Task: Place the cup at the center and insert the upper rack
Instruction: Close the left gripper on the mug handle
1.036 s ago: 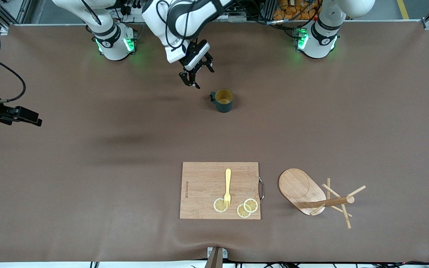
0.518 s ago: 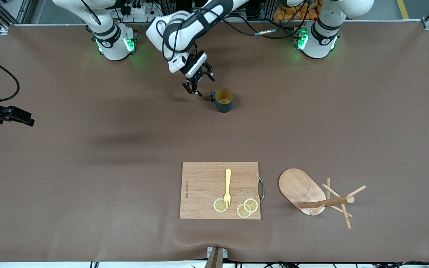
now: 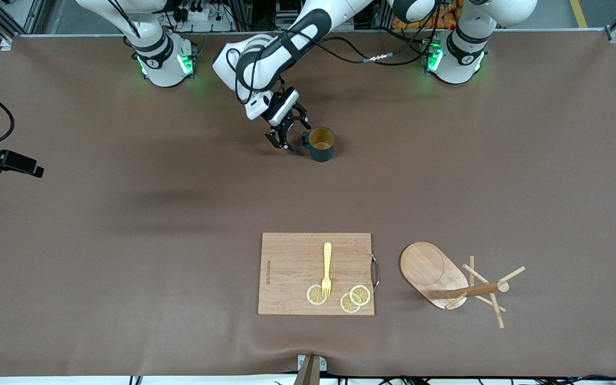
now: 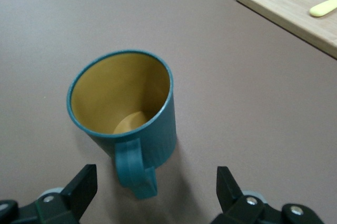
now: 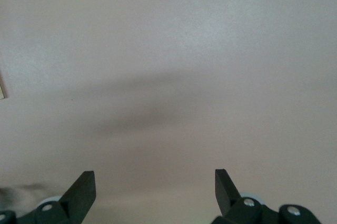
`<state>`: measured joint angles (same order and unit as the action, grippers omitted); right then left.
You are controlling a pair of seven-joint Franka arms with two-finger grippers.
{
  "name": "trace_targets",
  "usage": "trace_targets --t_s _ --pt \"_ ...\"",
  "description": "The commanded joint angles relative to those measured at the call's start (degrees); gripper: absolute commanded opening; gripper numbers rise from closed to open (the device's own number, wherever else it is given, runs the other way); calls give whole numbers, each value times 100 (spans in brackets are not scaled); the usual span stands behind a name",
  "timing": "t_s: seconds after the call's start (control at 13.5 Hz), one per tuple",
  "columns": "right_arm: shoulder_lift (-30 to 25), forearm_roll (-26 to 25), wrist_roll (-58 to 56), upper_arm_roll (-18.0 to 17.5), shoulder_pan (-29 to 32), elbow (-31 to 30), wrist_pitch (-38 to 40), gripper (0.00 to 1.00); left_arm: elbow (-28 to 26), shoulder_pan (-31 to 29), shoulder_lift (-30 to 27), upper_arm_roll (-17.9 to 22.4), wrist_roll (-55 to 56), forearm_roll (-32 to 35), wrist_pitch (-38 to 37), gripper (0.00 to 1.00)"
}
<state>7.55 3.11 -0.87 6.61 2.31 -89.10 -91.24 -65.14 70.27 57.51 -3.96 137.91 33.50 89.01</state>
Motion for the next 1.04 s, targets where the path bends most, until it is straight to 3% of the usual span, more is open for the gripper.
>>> trace_targets --t_s 0.0,0.15,0.37,0.96 --pt "19 -12 35 -54 24 103 80 100 212 84 164 80 104 121 -68 86" --pt "54 -73 35 -72 -29 103 54 100 212 84 164 80 95 113 -68 46" --pt "80 -354 26 -81 -143 112 71 100 212 84 164 71 69 113 -68 1" --pt "89 -258 26 -81 -82 226 36 100 195 57 -81 -17 -71 51 -77 0"
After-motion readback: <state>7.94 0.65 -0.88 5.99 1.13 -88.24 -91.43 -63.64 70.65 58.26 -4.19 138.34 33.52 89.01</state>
